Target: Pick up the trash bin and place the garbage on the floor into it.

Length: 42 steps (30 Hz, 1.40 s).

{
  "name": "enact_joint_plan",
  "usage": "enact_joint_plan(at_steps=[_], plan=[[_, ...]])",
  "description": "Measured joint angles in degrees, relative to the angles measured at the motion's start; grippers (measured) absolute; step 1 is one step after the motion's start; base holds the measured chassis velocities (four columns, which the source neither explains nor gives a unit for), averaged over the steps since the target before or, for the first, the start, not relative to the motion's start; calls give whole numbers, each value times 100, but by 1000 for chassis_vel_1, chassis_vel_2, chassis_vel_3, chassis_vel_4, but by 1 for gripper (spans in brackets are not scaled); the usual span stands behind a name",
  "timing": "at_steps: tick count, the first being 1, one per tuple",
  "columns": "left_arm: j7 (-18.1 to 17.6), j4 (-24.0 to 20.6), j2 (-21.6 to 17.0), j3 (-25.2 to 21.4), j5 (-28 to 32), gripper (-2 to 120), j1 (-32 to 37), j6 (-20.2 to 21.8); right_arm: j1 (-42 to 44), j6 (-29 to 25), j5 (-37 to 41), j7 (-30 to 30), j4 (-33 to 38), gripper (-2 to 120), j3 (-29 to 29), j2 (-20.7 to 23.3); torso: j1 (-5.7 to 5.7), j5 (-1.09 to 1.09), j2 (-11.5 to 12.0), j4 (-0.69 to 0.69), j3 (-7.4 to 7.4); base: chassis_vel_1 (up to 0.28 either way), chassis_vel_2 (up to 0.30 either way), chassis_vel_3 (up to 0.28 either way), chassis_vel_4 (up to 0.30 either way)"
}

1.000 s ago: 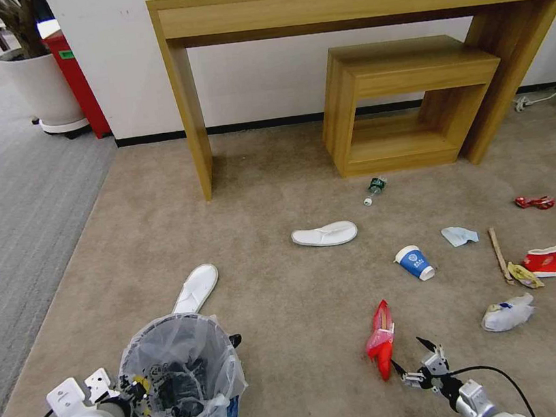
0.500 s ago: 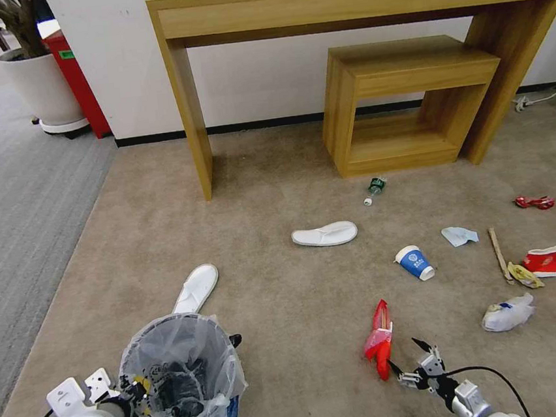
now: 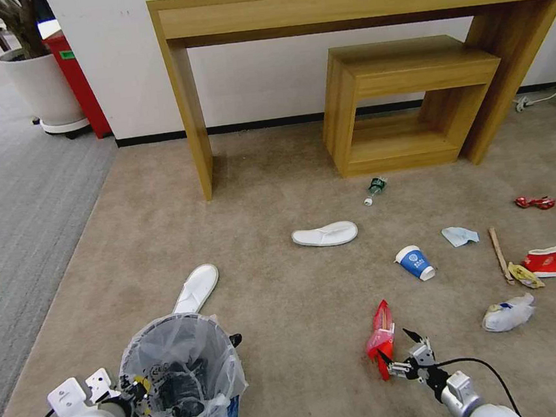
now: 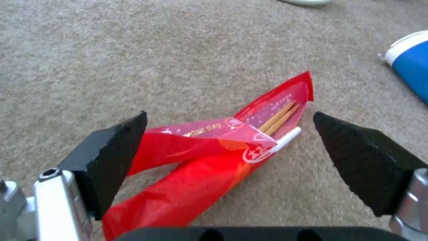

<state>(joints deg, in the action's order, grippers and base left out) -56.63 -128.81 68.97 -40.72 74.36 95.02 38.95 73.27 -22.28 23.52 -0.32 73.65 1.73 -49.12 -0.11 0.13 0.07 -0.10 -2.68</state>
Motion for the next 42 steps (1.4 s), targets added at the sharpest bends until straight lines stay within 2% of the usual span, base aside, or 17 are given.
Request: enact_joint_plan(at_steps=[12,19,34,42], plan=[[1,-23,-21,-9,4,0,40,0,111,237,179,-177,-4,96,54,-77,0,-1,0,-1,0,0,0,0,0],[1,-18,-4,-9,-4,0,56,-4,165,844,396,-460,208,96,51,-65,0,0,0,-1,0,0,0,0,0],[2,-44,15,-18,-29,0,104,-9,-47,1452,782,-625,418,96,181,15,0,0,0,0,0,0,0,0,0],[20,-26,70,-8,-112,0,118,-20,-143,2019,980,-733,642,93,199,109,0,1,0,0,0,0,0,0,0]])
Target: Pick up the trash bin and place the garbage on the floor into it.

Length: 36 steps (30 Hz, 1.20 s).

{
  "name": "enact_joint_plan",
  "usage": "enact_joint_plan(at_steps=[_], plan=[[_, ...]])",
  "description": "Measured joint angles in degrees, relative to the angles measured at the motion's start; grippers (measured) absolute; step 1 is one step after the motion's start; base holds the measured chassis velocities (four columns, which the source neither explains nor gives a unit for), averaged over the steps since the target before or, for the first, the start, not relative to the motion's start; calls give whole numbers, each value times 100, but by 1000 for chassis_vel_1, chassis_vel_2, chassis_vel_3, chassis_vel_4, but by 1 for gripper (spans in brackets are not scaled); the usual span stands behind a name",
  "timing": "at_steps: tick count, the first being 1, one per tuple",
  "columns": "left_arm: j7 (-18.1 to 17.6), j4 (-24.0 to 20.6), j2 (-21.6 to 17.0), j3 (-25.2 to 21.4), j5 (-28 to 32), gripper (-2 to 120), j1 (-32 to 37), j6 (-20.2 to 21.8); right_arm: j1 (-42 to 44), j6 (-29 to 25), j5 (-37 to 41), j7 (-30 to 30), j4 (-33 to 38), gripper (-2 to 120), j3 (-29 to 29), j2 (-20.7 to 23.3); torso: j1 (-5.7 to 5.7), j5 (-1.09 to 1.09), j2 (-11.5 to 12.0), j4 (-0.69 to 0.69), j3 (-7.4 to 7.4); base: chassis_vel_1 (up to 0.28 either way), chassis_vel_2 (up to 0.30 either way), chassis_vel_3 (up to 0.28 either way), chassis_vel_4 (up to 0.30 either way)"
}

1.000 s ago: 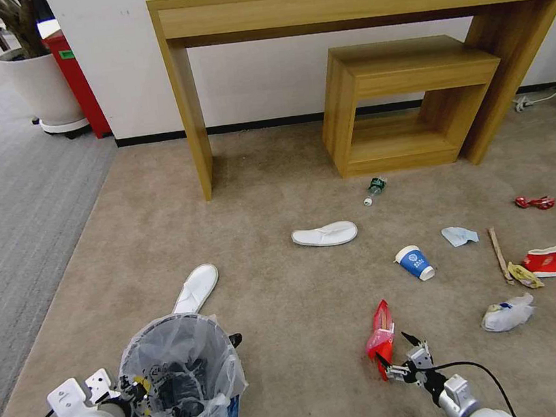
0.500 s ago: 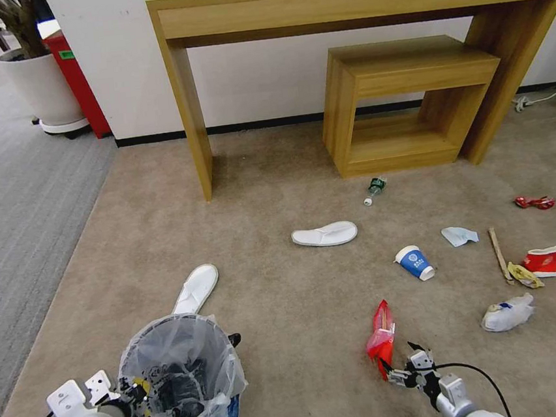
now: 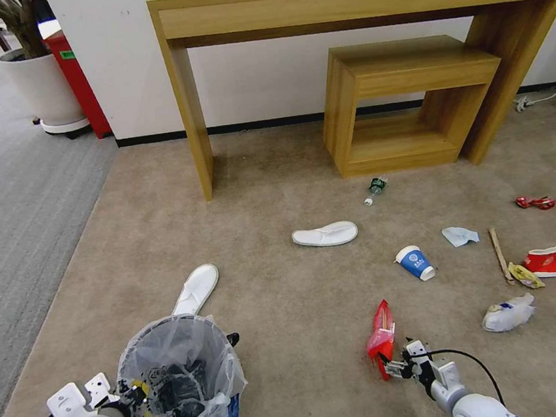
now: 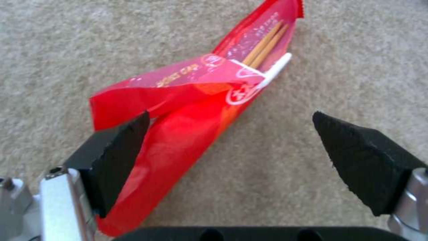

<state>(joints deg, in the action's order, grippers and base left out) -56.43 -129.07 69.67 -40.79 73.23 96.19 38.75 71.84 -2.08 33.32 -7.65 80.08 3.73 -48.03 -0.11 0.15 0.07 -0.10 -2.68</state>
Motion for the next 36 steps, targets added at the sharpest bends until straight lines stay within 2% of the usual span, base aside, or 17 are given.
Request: enact_joint_plan(at_steps=[5,8,15,36], plan=[[3,-12,8,-2,-10,0,8,-6,-37,389,89,-19,115,92,-73,51,0,-3,0,0,0,0,0,0,0],[7,-19,20,-8,-25,0,24,-11,-78,677,145,-107,158,88,-76,48,0,-3,0,-1,0,0,0,0,0],[10,-23,26,-11,-38,0,32,-14,-160,735,199,-151,175,84,32,23,0,-2,0,-1,0,0,0,0,0],[14,-40,69,14,-118,0,69,-25,-225,1014,370,-189,368,82,115,54,0,-2,0,-1,0,0,0,0,0]])
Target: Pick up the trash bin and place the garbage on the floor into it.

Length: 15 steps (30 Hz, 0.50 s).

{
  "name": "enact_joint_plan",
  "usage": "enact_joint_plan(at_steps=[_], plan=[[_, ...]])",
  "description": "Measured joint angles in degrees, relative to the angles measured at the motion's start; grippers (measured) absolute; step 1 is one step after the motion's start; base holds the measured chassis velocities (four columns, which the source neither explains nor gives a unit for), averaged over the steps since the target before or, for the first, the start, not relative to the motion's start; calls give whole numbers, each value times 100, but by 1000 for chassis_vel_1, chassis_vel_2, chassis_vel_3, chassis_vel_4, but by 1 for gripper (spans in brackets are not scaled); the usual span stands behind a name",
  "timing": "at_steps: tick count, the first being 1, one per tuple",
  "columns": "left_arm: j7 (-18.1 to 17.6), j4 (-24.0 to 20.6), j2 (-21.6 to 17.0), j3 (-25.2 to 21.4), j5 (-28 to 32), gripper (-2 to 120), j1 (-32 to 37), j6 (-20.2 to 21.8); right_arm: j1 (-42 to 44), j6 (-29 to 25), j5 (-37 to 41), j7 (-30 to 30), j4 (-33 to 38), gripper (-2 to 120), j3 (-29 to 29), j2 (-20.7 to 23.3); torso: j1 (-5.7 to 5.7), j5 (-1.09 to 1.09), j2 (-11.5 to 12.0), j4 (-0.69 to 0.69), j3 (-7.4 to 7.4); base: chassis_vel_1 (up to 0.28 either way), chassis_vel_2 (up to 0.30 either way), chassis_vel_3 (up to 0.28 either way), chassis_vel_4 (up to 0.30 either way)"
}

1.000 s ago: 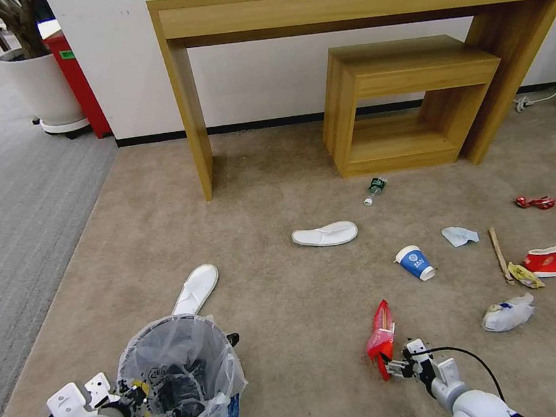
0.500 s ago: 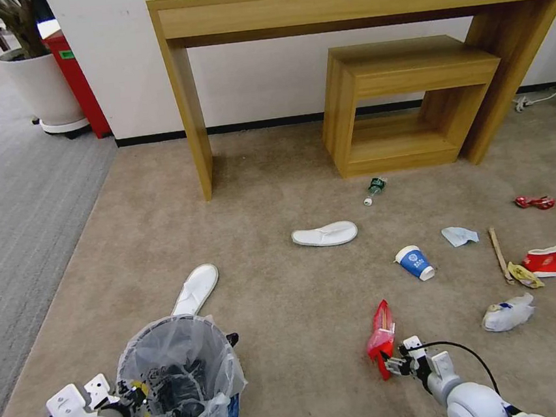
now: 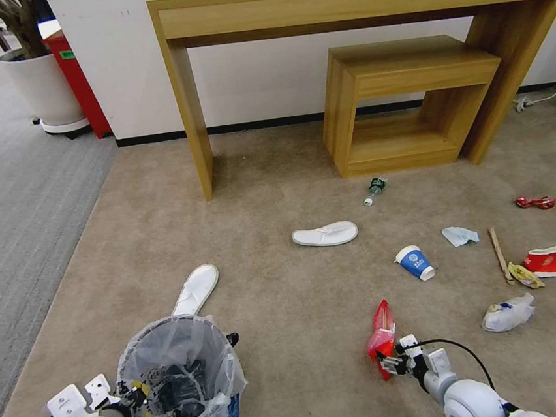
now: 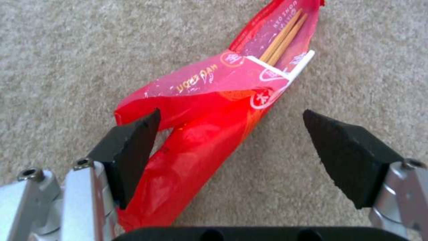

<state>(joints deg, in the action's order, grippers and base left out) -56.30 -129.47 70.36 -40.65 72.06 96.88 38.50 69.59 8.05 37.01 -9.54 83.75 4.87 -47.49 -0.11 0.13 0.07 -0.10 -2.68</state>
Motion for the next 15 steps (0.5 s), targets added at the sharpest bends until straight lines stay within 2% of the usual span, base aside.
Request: enact_joint_plan(at_steps=[15], plan=[[11,-60,1,-26,-8,0,75,1,-90,131,15,-39,-116,81,146,-83,0,-2,0,0,0,0,0,0,0]])
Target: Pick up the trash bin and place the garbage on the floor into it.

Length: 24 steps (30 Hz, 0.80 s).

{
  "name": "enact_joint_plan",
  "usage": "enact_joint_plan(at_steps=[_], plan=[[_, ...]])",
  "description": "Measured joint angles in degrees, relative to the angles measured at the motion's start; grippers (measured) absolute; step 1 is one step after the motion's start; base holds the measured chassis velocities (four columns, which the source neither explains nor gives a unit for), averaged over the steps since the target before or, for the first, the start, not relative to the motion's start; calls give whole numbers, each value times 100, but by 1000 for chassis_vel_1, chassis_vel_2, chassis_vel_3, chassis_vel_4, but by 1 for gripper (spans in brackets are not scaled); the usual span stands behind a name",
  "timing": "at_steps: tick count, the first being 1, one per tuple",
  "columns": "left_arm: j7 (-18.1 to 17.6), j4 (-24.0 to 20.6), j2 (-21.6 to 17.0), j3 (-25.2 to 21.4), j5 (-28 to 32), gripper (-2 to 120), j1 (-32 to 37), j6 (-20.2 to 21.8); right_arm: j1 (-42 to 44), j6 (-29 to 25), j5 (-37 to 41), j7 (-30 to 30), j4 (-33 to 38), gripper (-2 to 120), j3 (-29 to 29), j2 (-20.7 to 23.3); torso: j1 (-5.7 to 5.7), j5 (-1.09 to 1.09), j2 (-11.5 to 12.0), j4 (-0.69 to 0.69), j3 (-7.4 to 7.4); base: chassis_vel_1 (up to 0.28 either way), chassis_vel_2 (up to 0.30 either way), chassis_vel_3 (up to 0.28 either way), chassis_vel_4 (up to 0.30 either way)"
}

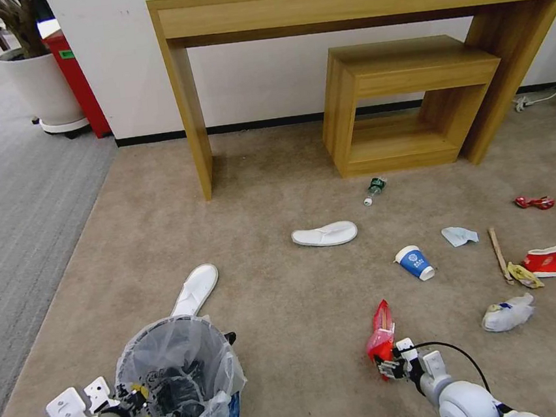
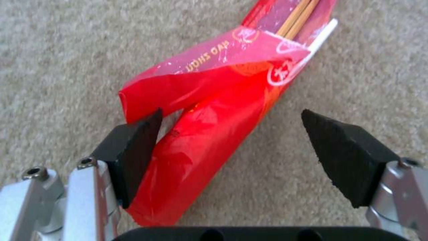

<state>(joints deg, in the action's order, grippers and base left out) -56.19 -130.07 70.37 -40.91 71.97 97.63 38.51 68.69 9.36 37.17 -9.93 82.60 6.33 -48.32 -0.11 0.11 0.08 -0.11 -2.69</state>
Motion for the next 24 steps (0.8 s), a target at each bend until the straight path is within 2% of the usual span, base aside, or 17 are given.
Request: enact_joint_plan(at_steps=[6,8,14,24], plan=[[2,-33,-1,-13,-7,0,14,10,-43,311,5,125,12,81,-14,-2,0,0,0,0,0,0,0,0,0],[13,-24,5,-16,-34,0,12,11,-112,679,-22,180,6,81,-51,-11,0,2,0,0,0,0,0,0,0],[30,21,38,2,-92,0,-10,10,-171,1018,-134,302,-26,80,-122,-12,0,4,0,1,0,0,0,0,0],[37,41,31,9,-104,0,-27,6,-205,1083,-182,346,-46,78,-177,-6,0,3,0,1,1,0,0,0,0]])
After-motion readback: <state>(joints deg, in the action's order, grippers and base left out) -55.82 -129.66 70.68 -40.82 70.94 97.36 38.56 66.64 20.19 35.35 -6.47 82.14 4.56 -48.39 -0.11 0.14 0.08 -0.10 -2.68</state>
